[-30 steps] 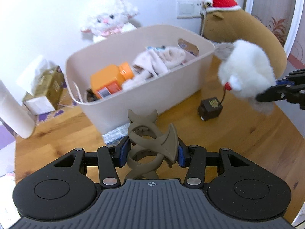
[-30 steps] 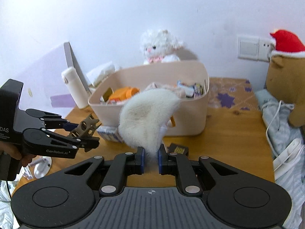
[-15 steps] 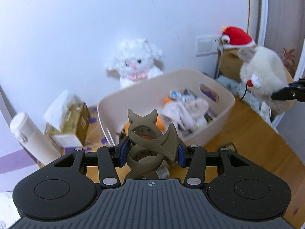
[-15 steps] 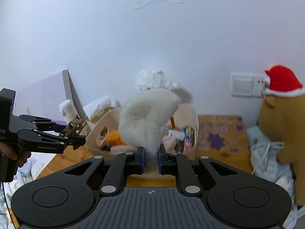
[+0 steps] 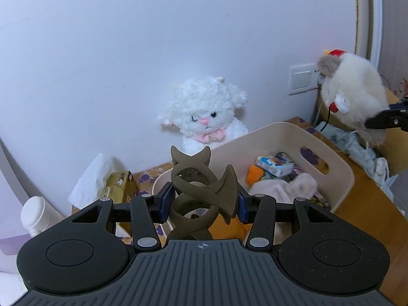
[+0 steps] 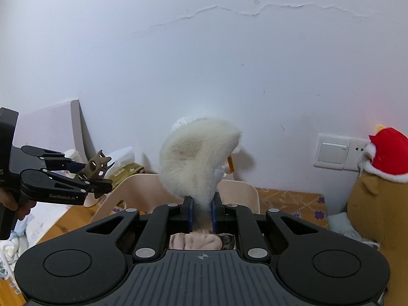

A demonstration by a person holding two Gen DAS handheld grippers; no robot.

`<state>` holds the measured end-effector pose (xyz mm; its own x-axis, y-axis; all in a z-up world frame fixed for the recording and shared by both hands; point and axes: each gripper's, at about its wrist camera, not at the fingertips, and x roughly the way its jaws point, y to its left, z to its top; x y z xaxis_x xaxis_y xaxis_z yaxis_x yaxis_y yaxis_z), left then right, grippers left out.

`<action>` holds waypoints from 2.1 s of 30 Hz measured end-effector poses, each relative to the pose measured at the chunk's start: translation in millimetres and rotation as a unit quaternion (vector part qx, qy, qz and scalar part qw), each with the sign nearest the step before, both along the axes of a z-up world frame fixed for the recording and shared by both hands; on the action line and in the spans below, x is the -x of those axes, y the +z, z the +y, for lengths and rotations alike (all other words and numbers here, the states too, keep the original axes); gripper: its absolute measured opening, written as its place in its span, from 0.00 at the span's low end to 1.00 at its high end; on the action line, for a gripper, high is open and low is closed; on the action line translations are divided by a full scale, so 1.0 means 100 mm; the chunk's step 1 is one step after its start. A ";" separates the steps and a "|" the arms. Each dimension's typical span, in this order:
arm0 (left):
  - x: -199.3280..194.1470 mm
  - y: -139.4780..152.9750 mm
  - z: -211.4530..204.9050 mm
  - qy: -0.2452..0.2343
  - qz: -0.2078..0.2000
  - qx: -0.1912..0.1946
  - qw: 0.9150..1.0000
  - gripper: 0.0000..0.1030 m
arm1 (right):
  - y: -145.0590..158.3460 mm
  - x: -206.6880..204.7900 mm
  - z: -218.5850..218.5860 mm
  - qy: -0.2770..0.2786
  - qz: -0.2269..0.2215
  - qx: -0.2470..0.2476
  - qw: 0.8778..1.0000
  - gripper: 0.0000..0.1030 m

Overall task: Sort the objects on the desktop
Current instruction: 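Carry the clip and hat over the basket and open both tools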

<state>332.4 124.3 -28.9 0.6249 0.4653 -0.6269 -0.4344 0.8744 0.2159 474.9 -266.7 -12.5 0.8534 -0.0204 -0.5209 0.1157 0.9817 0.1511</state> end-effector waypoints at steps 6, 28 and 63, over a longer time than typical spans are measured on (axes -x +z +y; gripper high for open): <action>-0.25 -0.26 0.17 0.011 0.036 0.002 0.999 0.48 | -0.22 -0.36 -0.04 0.007 0.042 0.006 0.999 0.12; -0.59 -0.73 0.24 0.048 0.115 0.061 0.990 0.48 | -0.85 -0.74 0.02 0.004 0.144 -0.015 0.990 0.15; 0.10 -0.18 -0.22 0.075 0.030 0.040 0.996 0.76 | -0.08 0.12 0.19 -0.037 0.023 -0.005 0.999 1.00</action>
